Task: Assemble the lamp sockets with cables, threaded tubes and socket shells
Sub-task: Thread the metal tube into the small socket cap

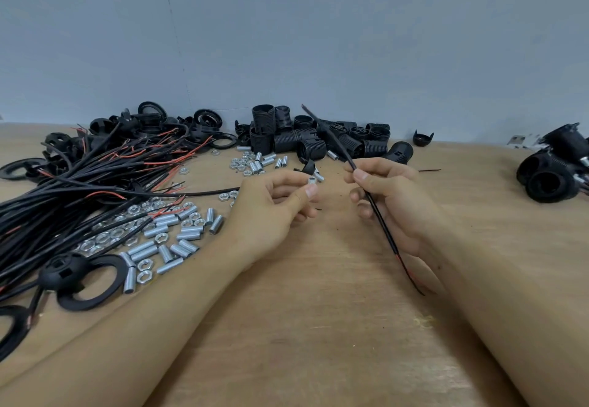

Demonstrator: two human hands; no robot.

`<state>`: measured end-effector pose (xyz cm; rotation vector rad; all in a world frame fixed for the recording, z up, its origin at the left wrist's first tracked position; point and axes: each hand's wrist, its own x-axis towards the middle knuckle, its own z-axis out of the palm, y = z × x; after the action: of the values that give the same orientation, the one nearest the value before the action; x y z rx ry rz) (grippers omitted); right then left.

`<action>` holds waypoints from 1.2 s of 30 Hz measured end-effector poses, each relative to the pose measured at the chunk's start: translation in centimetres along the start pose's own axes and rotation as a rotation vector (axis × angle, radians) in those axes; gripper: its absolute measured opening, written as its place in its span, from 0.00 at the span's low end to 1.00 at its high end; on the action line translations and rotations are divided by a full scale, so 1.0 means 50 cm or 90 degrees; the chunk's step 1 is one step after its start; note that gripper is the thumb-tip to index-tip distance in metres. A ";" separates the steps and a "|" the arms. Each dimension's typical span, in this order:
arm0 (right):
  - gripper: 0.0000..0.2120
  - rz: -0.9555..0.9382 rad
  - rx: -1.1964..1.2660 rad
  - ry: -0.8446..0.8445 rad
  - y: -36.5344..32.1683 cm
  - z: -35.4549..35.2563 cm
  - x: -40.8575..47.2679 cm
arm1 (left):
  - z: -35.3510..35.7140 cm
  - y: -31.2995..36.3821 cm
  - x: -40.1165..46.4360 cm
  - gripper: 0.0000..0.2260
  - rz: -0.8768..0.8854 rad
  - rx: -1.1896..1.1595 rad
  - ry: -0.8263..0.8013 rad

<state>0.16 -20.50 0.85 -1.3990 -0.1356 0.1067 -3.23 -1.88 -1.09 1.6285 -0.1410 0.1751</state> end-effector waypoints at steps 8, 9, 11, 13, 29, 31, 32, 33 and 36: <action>0.11 0.002 0.056 -0.057 -0.010 -0.009 0.001 | -0.012 0.017 0.006 0.06 -0.129 -0.210 -0.064; 0.11 0.009 0.053 -0.068 -0.010 -0.008 0.000 | -0.014 0.017 0.007 0.06 -0.136 -0.220 -0.066; 0.10 0.015 0.037 -0.084 -0.012 -0.007 -0.002 | -0.016 0.017 0.007 0.07 -0.141 -0.229 -0.067; 0.10 0.013 0.003 -0.088 -0.011 -0.004 -0.003 | -0.017 0.018 0.007 0.06 -0.142 -0.228 -0.069; 0.07 0.012 -0.047 -0.044 -0.004 0.007 -0.008 | -0.012 0.017 0.011 0.06 -0.164 -0.238 0.007; 0.05 -0.016 -0.150 -0.030 0.004 0.010 -0.008 | -0.012 0.015 0.013 0.02 -0.120 -0.188 0.072; 0.04 -0.031 -0.202 -0.028 0.010 0.014 -0.010 | -0.012 0.014 0.014 0.01 -0.086 -0.149 0.106; 0.03 -0.043 -0.236 -0.033 0.017 0.019 -0.012 | -0.012 0.012 0.014 0.01 -0.051 -0.115 0.126; 0.07 -0.099 -0.287 -0.070 0.036 0.037 -0.021 | -0.006 0.007 0.009 0.01 -0.002 -0.063 0.095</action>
<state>-1.13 -18.58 -0.64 -1.8257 -0.3770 0.0224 -2.87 -1.59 -0.63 1.5108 -0.0329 0.2820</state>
